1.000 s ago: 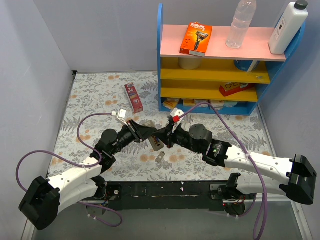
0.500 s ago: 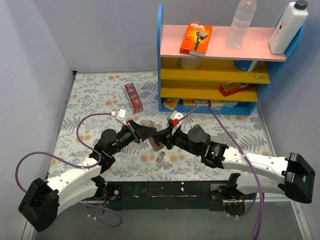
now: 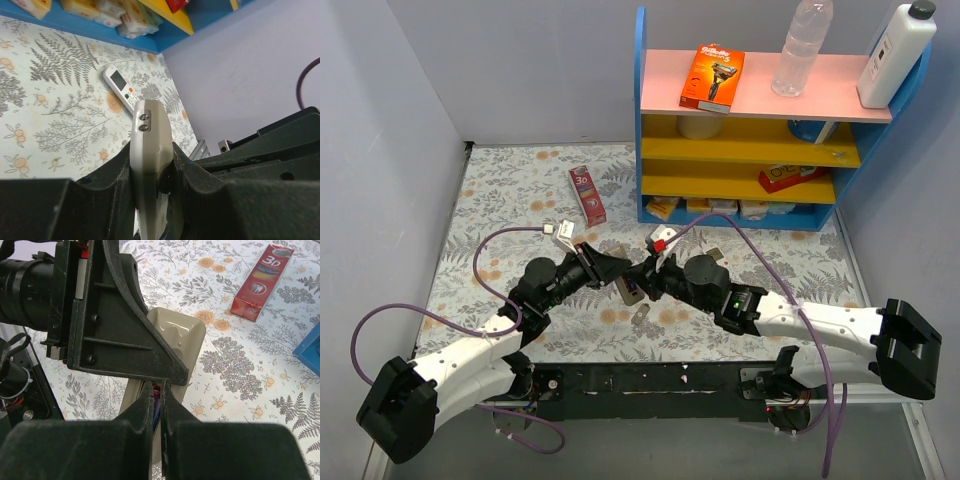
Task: Load the batteries into the remote control
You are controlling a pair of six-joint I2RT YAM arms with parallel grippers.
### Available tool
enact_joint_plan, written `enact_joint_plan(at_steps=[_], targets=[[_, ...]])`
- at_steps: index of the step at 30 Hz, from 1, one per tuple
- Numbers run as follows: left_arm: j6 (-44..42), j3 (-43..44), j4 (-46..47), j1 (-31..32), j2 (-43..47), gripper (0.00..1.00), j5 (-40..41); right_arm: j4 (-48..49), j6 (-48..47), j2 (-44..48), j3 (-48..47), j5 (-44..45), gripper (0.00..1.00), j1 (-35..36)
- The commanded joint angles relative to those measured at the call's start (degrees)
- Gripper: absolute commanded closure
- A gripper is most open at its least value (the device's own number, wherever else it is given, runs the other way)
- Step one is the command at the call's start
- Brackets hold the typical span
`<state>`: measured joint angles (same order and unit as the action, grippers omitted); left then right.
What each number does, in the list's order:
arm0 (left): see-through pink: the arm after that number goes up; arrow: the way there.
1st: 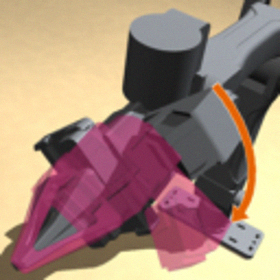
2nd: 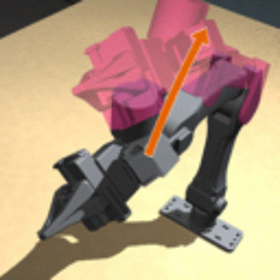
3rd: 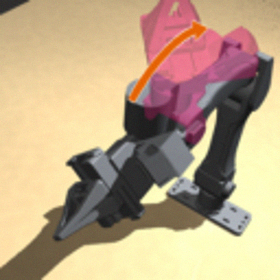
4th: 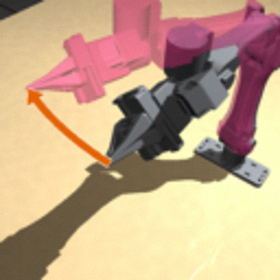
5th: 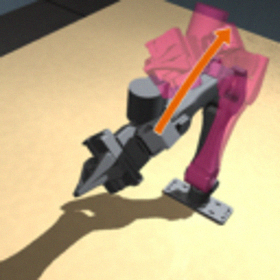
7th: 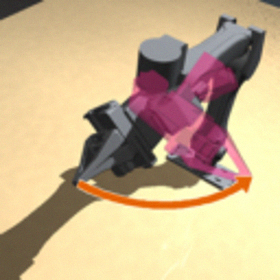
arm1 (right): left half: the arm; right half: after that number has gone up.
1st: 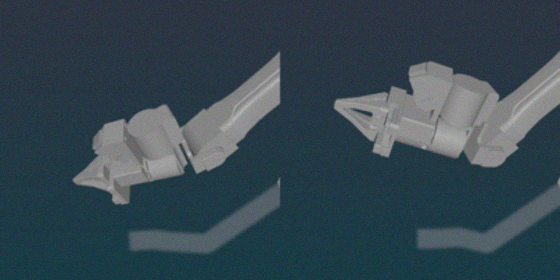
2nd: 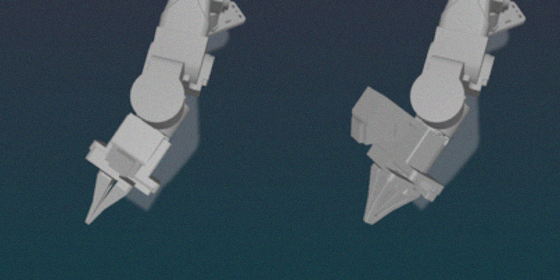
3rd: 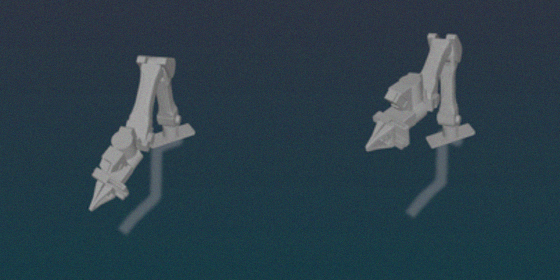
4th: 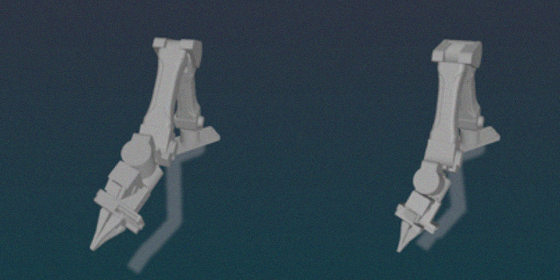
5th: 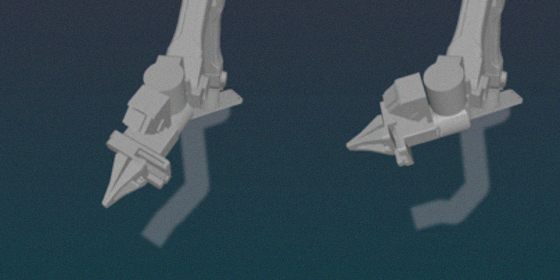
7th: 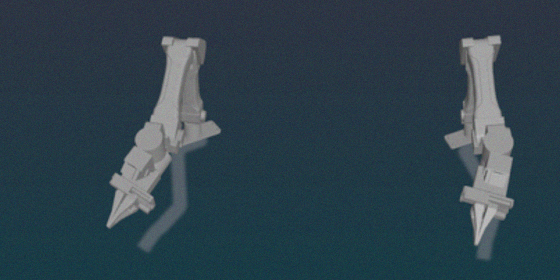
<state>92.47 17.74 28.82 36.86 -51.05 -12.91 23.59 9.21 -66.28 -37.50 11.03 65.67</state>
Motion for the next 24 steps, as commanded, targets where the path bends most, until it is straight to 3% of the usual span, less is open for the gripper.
enact_joint_plan(at_steps=[1,14,24], targets=[[-1.5,3.9,2.5,-0.4,2.7,1.00,-0.7,-9.3,-2.4,-3.9,-2.8,3.6,0.97,0.0],[-3.1,2.7,5.3,-0.4,5.4,1.00,-1.6,-15.3,-0.6,-9.9,-5.3,5.1,0.82,0.4],[-3.3,0.9,12.6,-0.4,5.3,1.00,-7.9,-16.9,-0.3,-12.3,-7.8,1.0,0.80,0.4]])
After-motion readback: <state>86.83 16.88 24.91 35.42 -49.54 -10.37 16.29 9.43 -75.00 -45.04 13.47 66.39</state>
